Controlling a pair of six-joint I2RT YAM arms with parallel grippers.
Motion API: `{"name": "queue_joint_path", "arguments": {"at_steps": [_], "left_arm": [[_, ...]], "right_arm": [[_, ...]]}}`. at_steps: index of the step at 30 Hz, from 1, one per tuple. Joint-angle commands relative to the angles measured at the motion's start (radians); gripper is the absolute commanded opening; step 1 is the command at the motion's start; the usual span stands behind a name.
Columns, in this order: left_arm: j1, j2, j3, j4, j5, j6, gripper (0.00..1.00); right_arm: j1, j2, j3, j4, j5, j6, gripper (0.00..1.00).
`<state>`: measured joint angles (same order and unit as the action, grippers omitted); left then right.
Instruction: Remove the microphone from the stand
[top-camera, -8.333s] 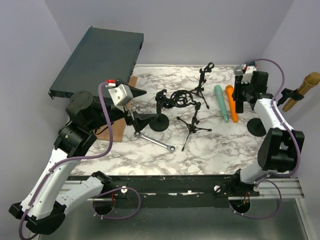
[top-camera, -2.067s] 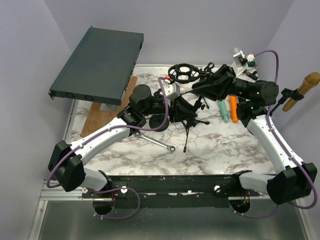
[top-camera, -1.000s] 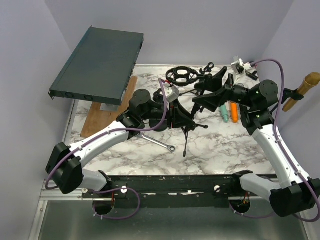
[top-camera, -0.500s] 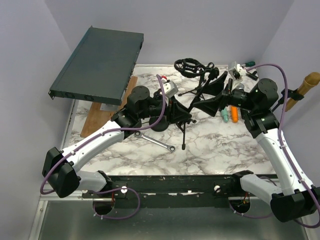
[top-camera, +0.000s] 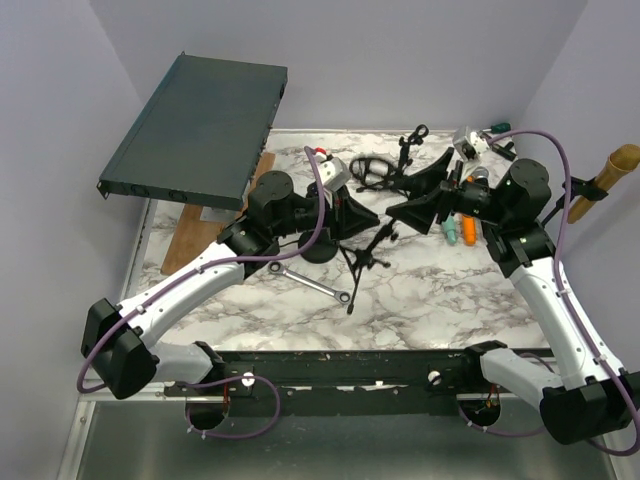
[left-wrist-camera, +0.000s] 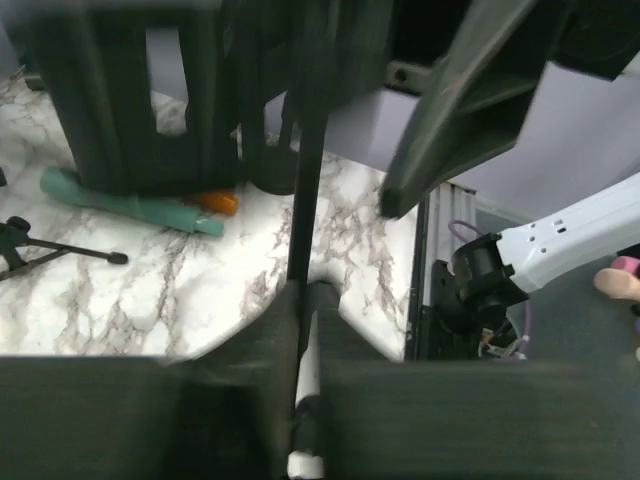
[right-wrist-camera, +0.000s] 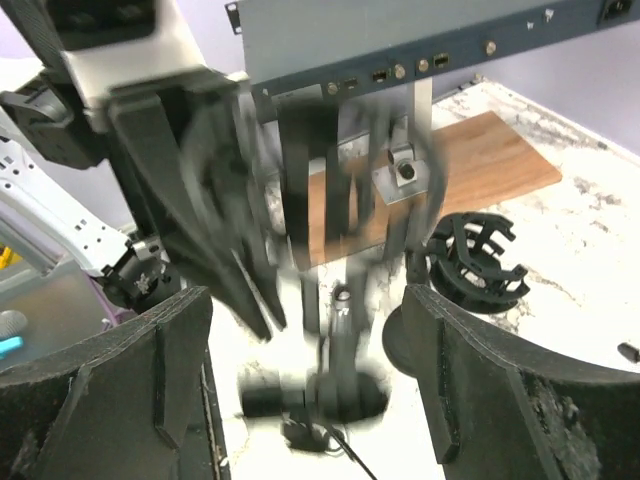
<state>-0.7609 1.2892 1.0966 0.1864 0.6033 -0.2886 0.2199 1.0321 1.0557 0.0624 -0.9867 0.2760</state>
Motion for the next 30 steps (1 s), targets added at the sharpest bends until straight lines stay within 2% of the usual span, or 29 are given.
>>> {"name": "queue_joint_path", "arguments": {"at_steps": [1, 3, 4, 6, 7, 8, 9, 10, 12, 17, 20, 22, 23, 26, 29, 30], "left_arm": [[0.003, -0.038, 0.000, 0.063, 0.030, -0.001, 0.00], [0.001, -0.033, 0.000, 0.058, 0.030, 0.005, 0.00], [0.001, -0.032, -0.002, 0.057, 0.032, 0.007, 0.00], [0.001, -0.032, -0.009, 0.059, 0.032, 0.009, 0.00], [0.002, -0.031, -0.012, 0.060, 0.032, 0.011, 0.00], [0.002, -0.031, -0.016, 0.063, 0.032, 0.011, 0.00], [0.001, -0.033, -0.019, 0.064, 0.031, 0.012, 0.00], [0.002, -0.033, -0.020, 0.064, 0.030, 0.014, 0.00], [0.001, -0.034, -0.023, 0.064, 0.032, 0.019, 0.00], [0.001, -0.050, -0.039, 0.062, 0.044, 0.041, 0.00], [0.003, -0.083, -0.033, 0.025, 0.044, 0.086, 0.00], [0.007, -0.101, -0.001, -0.030, 0.052, 0.123, 0.03], [0.011, -0.110, 0.015, -0.059, 0.062, 0.139, 0.10], [0.024, -0.140, 0.078, -0.174, 0.069, 0.202, 0.44], [0.034, -0.179, 0.129, -0.293, 0.023, 0.266, 0.74], [0.038, -0.195, 0.136, -0.313, 0.006, 0.278, 0.81]], "right_arm": [[-0.011, -0.006, -0.039, 0.059, 0.003, 0.052, 0.84], [-0.011, 0.008, -0.028, 0.088, -0.012, 0.082, 0.79], [-0.011, 0.017, -0.019, 0.098, -0.020, 0.090, 0.72], [-0.012, 0.030, -0.017, 0.122, -0.023, 0.106, 0.45], [-0.012, 0.034, -0.021, 0.128, -0.023, 0.107, 0.26], [-0.011, 0.033, -0.025, 0.128, -0.018, 0.103, 0.14], [-0.011, 0.030, -0.030, 0.128, -0.011, 0.099, 0.08], [-0.011, 0.026, -0.034, 0.125, -0.005, 0.087, 0.06], [-0.011, 0.017, -0.030, 0.088, -0.003, 0.051, 0.10], [-0.011, -0.028, 0.007, -0.135, -0.031, -0.162, 0.45], [-0.009, -0.038, -0.005, -0.297, -0.103, -0.340, 0.58], [-0.006, -0.052, -0.038, -0.353, -0.109, -0.447, 0.63], [0.000, -0.051, -0.050, -0.373, -0.104, -0.489, 0.65], [0.034, -0.012, -0.072, -0.405, -0.078, -0.591, 0.70], [0.091, 0.043, -0.096, -0.345, -0.050, -0.607, 0.75], [0.113, 0.059, -0.099, -0.314, -0.030, -0.603, 0.77]]}}
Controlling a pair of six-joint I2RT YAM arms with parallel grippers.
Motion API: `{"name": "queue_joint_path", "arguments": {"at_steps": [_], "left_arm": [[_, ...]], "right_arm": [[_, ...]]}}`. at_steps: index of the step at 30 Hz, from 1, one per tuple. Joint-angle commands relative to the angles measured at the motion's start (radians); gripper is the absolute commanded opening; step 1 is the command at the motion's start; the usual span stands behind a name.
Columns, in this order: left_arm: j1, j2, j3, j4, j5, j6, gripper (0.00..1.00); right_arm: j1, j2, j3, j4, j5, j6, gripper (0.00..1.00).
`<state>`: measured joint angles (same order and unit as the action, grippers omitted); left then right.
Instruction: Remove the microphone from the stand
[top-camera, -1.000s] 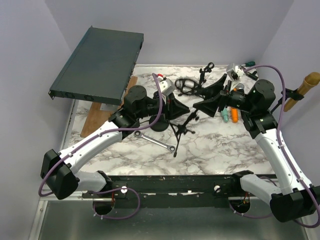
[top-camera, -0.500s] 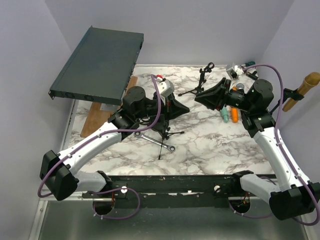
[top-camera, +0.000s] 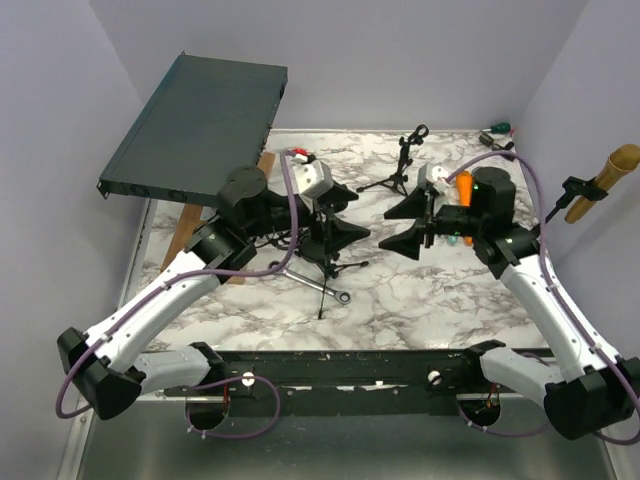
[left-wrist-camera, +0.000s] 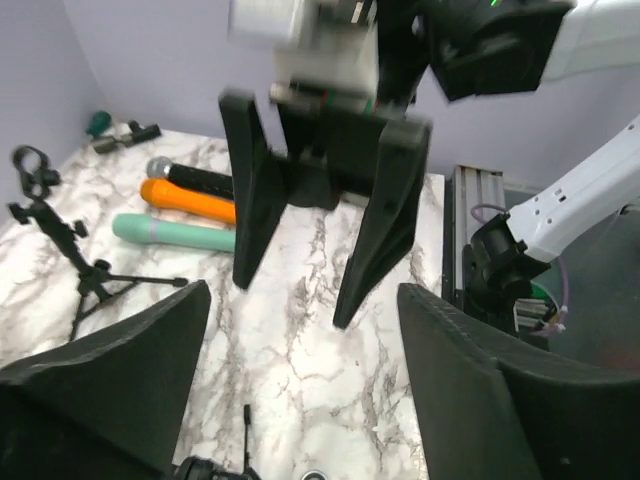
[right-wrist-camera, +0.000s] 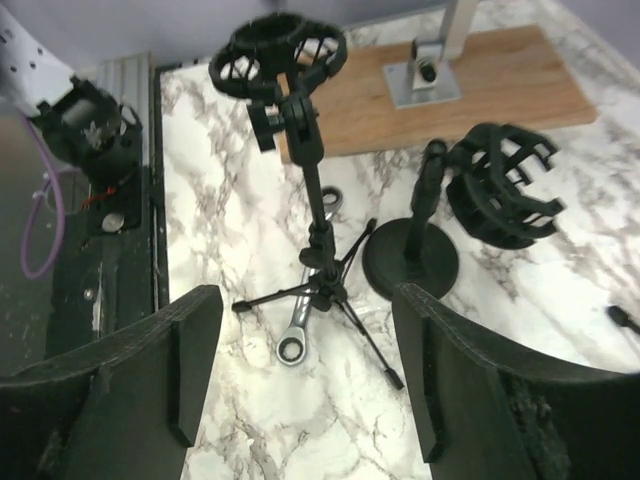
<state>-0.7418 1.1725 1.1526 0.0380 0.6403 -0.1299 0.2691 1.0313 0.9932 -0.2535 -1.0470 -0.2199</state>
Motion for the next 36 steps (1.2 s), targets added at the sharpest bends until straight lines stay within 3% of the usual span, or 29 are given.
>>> {"name": "queue_joint_path", "arguments": {"at_steps": [1, 2, 9, 19, 23, 32, 36], "left_arm": [[0.025, -0.098, 0.083, -0.185, -0.042, 0.125, 0.90], [0.035, -0.113, 0.089, -0.202, -0.048, 0.138, 0.98], [0.126, -0.192, 0.114, -0.302, -0.062, 0.190, 0.99], [0.201, -0.256, 0.077, -0.323, -0.088, 0.220, 0.99], [0.233, -0.274, 0.063, -0.325, -0.099, 0.228, 0.99], [0.313, -0.290, 0.056, -0.328, -0.081, 0.234, 0.99], [0.343, -0.301, 0.060, -0.334, -0.072, 0.242, 0.99]], "right_arm": [[0.093, 0.079, -0.037, 0.036, 0.056, -0.111, 0.78], [0.111, 0.096, -0.035, 0.062, 0.079, -0.121, 0.79], [0.219, 0.276, 0.034, 0.156, 0.113, -0.148, 0.89], [0.323, 0.455, 0.106, 0.390, 0.150, -0.036, 0.84], [0.334, 0.491, 0.147, 0.405, 0.128, -0.002, 0.66], [0.341, 0.436, 0.162, 0.374, 0.095, 0.042, 0.13], [0.340, 0.376, 0.184, 0.343, 0.081, 0.082, 0.05]]}}
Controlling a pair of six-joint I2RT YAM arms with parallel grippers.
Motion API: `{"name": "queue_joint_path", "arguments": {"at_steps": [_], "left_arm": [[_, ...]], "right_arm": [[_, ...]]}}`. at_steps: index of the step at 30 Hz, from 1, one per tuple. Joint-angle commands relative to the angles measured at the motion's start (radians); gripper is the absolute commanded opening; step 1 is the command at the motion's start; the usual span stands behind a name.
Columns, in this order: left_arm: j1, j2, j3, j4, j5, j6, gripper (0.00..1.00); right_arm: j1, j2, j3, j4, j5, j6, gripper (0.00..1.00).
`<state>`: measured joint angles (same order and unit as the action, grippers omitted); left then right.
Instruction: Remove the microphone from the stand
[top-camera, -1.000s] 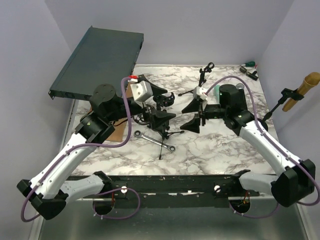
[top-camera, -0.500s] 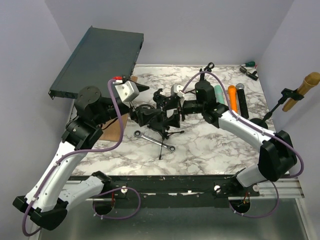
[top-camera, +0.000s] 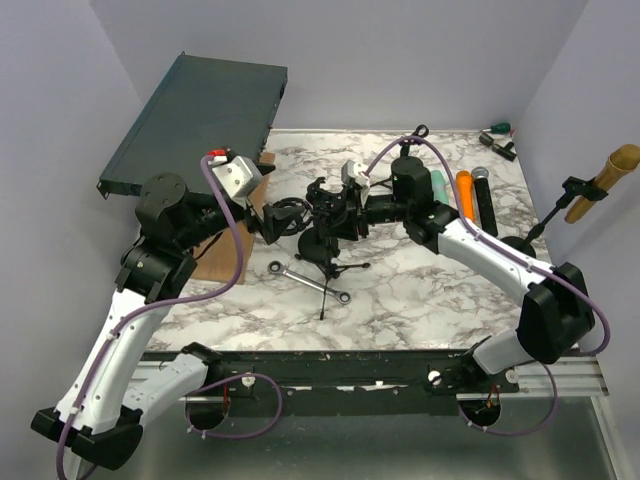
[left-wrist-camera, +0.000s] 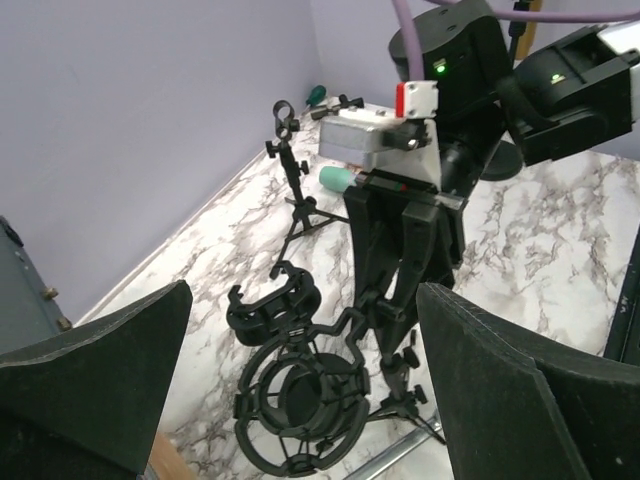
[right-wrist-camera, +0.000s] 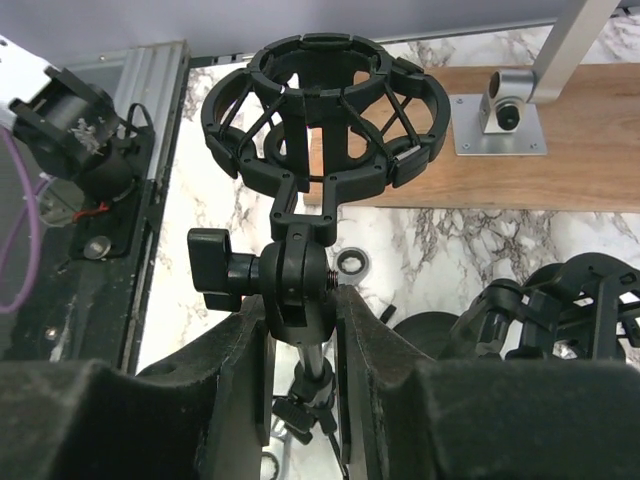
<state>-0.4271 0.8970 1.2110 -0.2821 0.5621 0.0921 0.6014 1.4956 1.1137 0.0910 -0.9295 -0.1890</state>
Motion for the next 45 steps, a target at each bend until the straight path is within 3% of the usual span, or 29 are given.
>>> {"name": "queue_joint_path", "arguments": {"at_steps": [1, 8, 16, 23, 26, 34, 45], "left_arm": [[0.036, -0.030, 0.004, -0.019, 0.007, 0.025, 0.98], [0.142, -0.044, 0.056, -0.043, 0.066, 0.022, 0.99], [0.381, -0.041, 0.091, 0.042, 0.306, -0.160, 0.99], [0.396, -0.066, -0.046, 0.198, 0.475, -0.279, 0.98], [0.375, -0.050, -0.090, 0.331, 0.515, -0.369, 0.98], [0.152, 0.032, -0.134, 0.453, 0.444, -0.370, 0.97], [-0.041, 0.186, -0.219, 0.704, 0.330, -0.451, 0.87]], "right_arm": [[0.009, -0.103, 0.072, -0.009, -0.036, 0.066, 0.04], [0.008, -0.195, 0.209, -0.165, 0.051, 0.109, 0.01], [-0.016, -0.247, 0.388, -0.266, 0.271, 0.206, 0.00], [-0.037, -0.218, 0.501, -0.275, 0.229, 0.336, 0.00], [-0.052, -0.197, 0.523, -0.241, 0.180, 0.400, 0.00], [-0.089, -0.143, 0.553, -0.124, 0.058, 0.517, 0.00], [-0.158, -0.135, 0.514, 0.096, -0.063, 0.689, 0.01]]}}
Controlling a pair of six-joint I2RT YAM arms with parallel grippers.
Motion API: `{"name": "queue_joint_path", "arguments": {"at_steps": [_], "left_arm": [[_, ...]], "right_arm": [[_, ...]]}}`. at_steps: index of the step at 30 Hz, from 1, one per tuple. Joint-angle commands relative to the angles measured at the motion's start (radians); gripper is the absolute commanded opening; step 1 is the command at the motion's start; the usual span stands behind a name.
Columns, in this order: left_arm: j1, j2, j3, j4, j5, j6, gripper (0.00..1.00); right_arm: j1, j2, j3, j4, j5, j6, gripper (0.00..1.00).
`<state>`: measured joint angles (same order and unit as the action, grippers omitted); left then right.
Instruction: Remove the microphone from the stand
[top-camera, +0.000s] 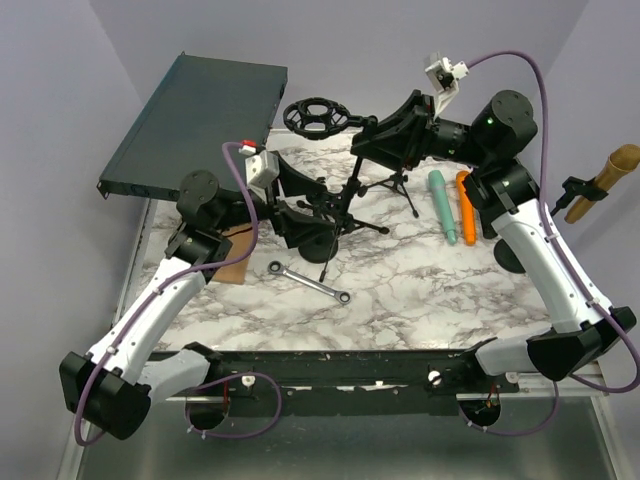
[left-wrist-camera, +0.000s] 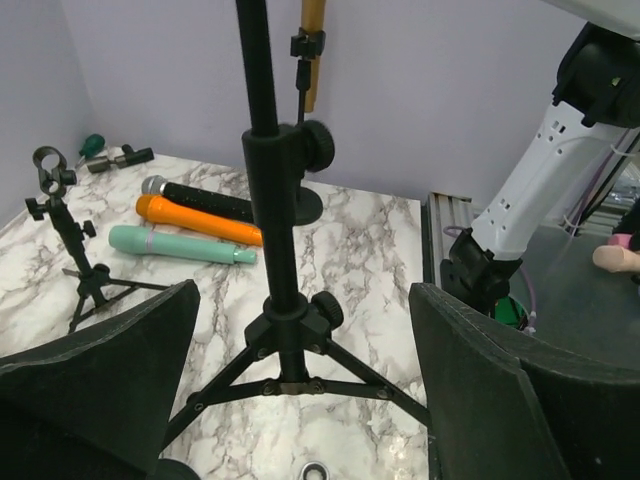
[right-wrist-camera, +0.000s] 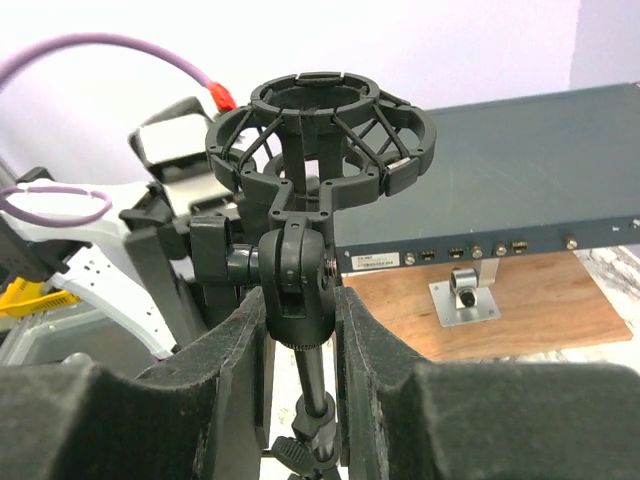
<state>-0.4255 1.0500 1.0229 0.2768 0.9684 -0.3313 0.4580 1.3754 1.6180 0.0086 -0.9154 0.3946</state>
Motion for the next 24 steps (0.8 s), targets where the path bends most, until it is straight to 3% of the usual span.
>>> {"name": "queue_joint_path", "arguments": {"at_steps": [1, 8, 13, 17, 22, 24], "left_arm": [[-0.050, 0.049, -0.037, 0.168, -0.088, -0.028, 0.86], [-0.117, 0.147, -0.002, 0.223, -0.089, -0.034, 0.83], [-0.158, 0.208, 0.039, 0.223, -0.085, -0.038, 0.72], [-0.172, 0.244, 0.069, 0.225, -0.081, -0.060, 0.55], [-0.177, 0.263, 0.077, 0.219, -0.066, -0.064, 0.24], [-0.177, 0.260, 0.073, 0.216, -0.063, -0.064, 0.06]], "right_arm": [[-0.018, -0.016, 0.003, 0.197, -0.087, 0.121, 0.00], [-0.027, -0.025, -0.029, 0.233, -0.096, 0.145, 0.00], [-0.028, -0.032, -0.057, 0.249, -0.096, 0.153, 0.01], [-0.029, -0.039, -0.069, 0.252, -0.093, 0.152, 0.01], [-0.033, -0.048, -0.081, 0.258, -0.091, 0.156, 0.01], [-0.037, -0.052, -0.083, 0.260, -0.092, 0.157, 0.01]]}}
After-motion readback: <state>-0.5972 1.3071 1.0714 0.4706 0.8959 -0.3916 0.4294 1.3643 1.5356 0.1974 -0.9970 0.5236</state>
